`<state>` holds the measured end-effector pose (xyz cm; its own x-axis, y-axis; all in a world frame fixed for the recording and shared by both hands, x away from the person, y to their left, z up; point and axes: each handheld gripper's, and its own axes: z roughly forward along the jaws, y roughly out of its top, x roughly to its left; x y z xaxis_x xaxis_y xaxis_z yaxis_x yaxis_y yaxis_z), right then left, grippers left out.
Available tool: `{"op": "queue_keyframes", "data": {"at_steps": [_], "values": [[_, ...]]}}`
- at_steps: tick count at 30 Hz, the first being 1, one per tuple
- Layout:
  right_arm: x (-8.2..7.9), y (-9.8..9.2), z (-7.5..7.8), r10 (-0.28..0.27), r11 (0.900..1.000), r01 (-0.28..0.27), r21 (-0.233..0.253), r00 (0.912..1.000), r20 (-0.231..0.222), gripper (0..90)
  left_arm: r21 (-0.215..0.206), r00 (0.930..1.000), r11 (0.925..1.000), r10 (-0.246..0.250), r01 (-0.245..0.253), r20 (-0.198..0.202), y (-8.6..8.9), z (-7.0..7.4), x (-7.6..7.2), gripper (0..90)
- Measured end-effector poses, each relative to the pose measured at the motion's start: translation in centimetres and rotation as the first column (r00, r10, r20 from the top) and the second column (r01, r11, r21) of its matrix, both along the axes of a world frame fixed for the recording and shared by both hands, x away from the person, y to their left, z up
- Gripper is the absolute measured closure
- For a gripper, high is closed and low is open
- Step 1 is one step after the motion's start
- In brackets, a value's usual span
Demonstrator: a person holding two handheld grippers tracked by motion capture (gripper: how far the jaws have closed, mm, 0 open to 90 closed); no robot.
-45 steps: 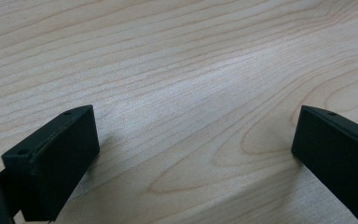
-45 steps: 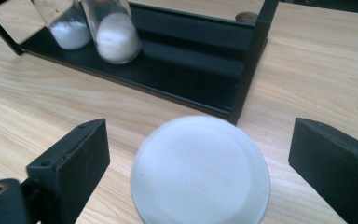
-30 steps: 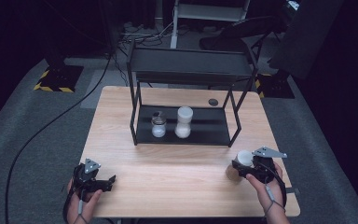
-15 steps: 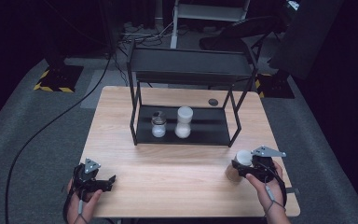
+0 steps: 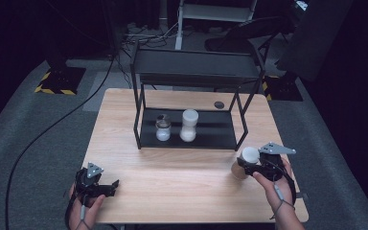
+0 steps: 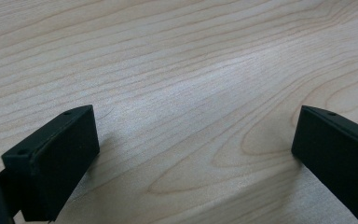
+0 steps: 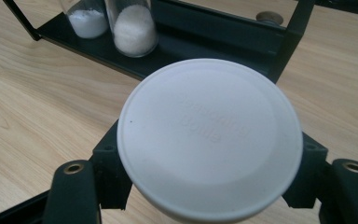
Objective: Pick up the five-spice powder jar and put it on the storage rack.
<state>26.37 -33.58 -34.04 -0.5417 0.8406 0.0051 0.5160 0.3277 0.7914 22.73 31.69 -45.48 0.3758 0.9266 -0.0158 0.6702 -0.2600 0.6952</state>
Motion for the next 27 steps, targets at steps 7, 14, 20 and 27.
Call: {"op": "queue_keyframes", "data": {"at_steps": [7,14,20,27], "values": [[0.6,0.5,1.4,0.025,1.0,-0.025,-0.001,0.9994,0.025,33.3,-0.001,1.0,1.0,0.001,-0.001,0.001,0.0,0.0,0.0,0.1],[1.3,1.1,2.7,0.05,0.999,-0.05,-0.001,0.9975,0.049,33.3,-0.002,1.0,1.0,0.002,-0.002,0.001,0.0,0.0,0.0,0.1],[2.0,1.7,3.8,0.068,0.998,-0.067,-0.008,0.9956,0.065,33.2,-0.004,1.0,1.0,0.005,-0.005,0.002,-0.1,-0.1,0.0,0.1],[3.0,2.2,4.9,0.083,0.997,-0.083,-0.004,0.9935,0.078,33.3,-0.004,1.0,1.0,0.006,-0.006,0.002,-0.1,-0.1,0.0,0.1]]}}
